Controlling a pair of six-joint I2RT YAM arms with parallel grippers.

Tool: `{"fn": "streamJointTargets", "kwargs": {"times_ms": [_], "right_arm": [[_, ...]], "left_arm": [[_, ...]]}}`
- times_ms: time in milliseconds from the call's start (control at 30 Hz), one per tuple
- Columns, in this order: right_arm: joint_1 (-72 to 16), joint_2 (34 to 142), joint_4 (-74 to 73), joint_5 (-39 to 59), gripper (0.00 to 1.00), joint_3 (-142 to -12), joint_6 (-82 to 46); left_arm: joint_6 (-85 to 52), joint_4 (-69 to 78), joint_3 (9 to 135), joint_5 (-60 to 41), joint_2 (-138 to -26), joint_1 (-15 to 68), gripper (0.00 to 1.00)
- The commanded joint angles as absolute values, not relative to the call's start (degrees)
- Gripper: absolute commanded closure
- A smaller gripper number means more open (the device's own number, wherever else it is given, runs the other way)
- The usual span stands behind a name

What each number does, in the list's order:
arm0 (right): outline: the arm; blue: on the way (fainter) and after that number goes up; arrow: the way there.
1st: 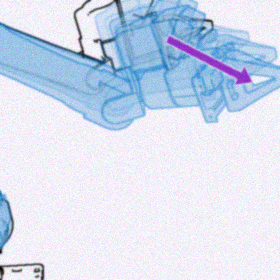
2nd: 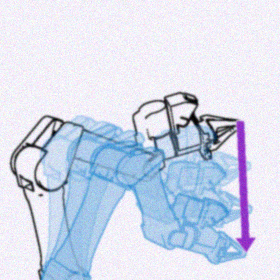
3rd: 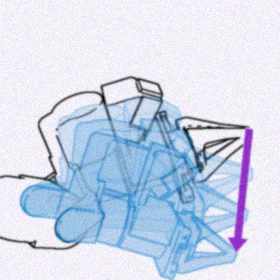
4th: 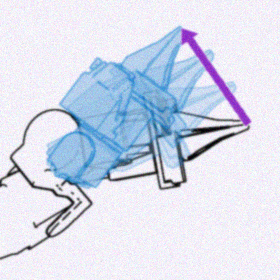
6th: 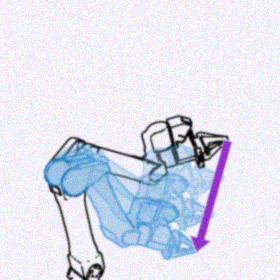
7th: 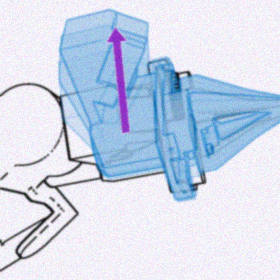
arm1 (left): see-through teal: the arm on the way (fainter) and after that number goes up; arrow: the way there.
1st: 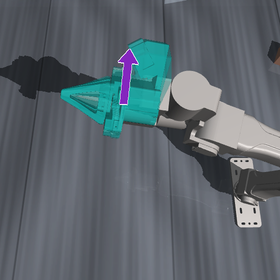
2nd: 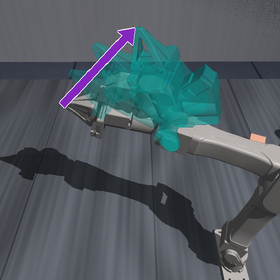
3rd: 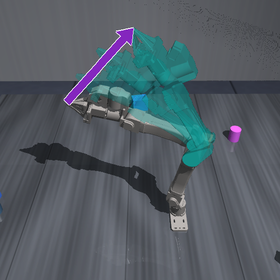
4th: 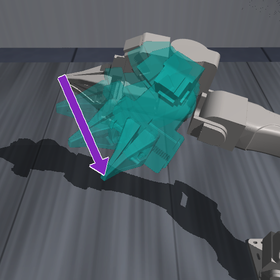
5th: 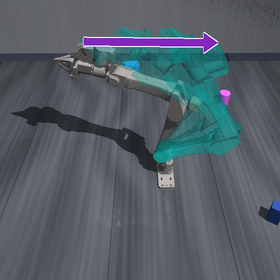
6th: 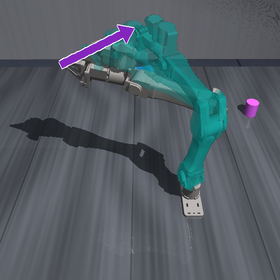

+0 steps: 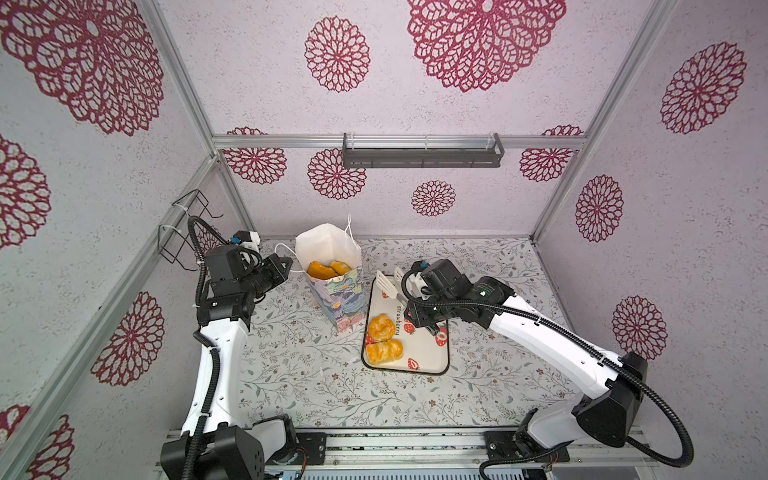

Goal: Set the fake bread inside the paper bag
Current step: 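Withdraw the right tongs from the bag and move over the tray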

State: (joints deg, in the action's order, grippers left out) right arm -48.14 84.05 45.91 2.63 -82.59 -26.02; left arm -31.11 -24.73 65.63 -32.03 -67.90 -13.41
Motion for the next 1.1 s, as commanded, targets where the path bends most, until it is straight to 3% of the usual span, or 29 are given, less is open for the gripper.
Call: {"fn": "streamJointTargets", "kwargs": {"times_ms": [0, 1067], "right_arm": [[-47.81, 81.21, 42.62, 3.82, 0.54, -81.00, -27.92], [-45.89, 80.86, 31.36, 11.64, 0.61, -62.00, -32.89]], "left_arm": [[-31.14, -24.26, 65.83, -31.87, -67.85, -13.83, 1.00], [-31.05, -24.34, 65.74, -31.86, -67.75, -13.82, 1.00]]}}
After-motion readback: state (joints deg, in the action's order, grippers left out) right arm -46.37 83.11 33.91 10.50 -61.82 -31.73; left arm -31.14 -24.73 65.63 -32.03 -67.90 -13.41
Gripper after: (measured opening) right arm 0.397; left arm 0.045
